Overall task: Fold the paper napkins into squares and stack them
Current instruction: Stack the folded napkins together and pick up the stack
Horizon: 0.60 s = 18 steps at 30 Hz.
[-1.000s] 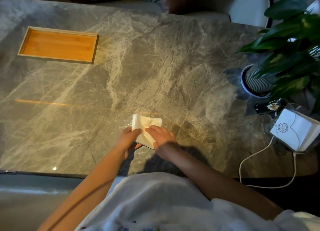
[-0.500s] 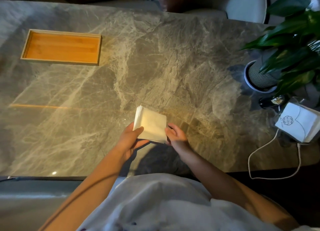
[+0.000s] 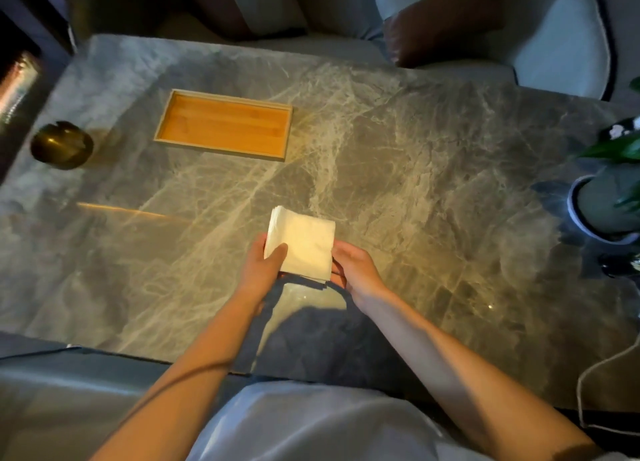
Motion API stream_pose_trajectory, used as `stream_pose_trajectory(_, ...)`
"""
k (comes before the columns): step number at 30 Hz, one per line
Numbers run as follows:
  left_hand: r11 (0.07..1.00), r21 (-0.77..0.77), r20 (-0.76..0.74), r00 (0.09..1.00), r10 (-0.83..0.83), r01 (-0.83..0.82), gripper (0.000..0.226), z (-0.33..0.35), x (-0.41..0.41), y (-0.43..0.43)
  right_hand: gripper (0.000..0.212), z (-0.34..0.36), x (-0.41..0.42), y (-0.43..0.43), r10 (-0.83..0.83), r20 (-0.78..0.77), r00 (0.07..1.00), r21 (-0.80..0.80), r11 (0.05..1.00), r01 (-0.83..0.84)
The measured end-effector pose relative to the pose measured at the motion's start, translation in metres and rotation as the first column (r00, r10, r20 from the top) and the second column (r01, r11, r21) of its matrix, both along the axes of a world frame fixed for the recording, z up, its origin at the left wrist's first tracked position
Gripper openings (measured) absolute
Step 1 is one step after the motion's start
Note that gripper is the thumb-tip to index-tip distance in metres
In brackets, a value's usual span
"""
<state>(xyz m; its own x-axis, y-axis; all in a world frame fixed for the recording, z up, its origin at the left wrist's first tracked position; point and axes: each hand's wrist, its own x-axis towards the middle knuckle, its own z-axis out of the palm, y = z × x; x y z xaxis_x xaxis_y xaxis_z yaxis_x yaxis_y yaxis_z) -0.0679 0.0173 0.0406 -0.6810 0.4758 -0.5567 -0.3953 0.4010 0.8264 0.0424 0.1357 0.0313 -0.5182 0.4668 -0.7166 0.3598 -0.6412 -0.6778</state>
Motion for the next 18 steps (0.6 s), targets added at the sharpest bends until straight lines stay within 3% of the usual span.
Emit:
stream_pose_trajectory(5,0.999,-0.041,-0.135,0.99,-0.025,0.02,0.029,0.005,-0.075,0.006,0.032,0.015,-0.077,0.006,-0.002,-0.052,0.999,0.085,0.996,0.006)
stream_pose_trajectory(12,0.987,-0.109,-0.148,0.98,-0.137,0.121,0.031,0.013,-0.167,0.038,0.027,0.021,-0.171,0.032,0.024,-0.014,1.0,0.182,0.983,-0.021)
stream_pose_trajectory(18,0.967,-0.155,-0.212,0.949,-0.234,0.204,0.039,0.01,-0.22,0.075,0.035,0.019,-0.221,0.057,0.057,0.01,0.998,0.228,0.972,-0.058)
